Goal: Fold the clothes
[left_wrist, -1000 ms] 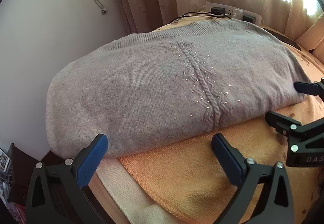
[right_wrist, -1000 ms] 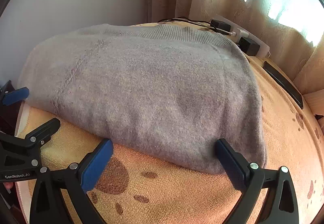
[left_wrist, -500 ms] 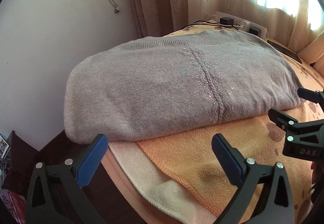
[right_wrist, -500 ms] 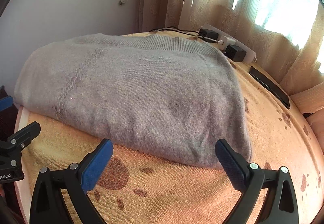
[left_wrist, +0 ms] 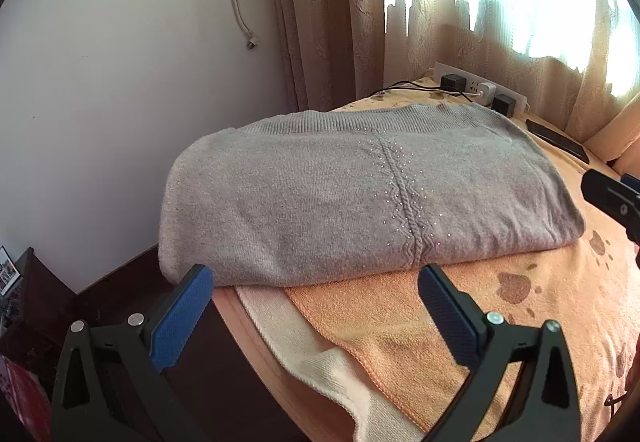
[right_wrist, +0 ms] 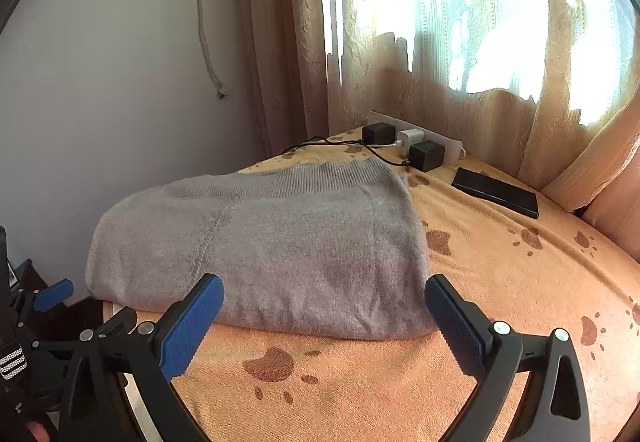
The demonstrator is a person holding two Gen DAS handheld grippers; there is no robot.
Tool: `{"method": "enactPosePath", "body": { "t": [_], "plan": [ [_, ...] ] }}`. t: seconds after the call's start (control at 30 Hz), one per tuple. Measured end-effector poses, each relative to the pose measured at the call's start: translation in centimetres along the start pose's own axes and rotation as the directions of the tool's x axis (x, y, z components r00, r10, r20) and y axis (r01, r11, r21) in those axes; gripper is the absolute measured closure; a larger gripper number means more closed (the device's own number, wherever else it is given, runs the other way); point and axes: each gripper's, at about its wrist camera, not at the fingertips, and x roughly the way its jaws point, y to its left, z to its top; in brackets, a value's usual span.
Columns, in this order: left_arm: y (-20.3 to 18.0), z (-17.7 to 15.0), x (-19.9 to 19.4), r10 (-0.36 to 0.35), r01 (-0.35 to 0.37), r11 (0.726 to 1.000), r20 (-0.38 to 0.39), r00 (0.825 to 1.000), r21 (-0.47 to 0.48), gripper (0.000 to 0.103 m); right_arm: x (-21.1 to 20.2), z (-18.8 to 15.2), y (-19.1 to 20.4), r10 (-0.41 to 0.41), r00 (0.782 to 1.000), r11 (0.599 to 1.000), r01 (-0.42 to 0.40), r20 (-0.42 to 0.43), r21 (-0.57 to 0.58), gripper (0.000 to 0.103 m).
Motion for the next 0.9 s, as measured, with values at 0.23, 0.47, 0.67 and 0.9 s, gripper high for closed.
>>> {"method": "enactPosePath", "body": {
  "t": [0.23,0.47,0.67,0.9],
  "plan": [
    [-0.5,-0.2,-0.5,0.043,-0.043,0.999,0.010,0.999,0.014,0.000,-0.5,-0.6,1.4,-0.005,1.000,0.998,0.005,0.007,-0.060,0.001],
    [-0.8,-0.3,-0.9,0.060,-0.060,0.998,0.020,0.998,0.019,0.000,-0.6,-1.0,1.6,-0.001,1.000,0.998,0.002,0.008,-0.068,0.000],
    [-1.1,-0.5,-0.7,0.054,-0.054,0.998,0.013,0.998,0.018,0.000,-0.4,-1.0,1.3,-0.003,1.000,0.998,0.003,-0.001,-0.058,0.000],
    [-1.2,-0.6,-0.3,0.044,-0.044,0.999,0.009,0.999,0.013,0.000,0.1,-1.2,1.1,-0.008,1.000,0.998,0.007,-0.019,-0.057,0.001]
  ]
}}
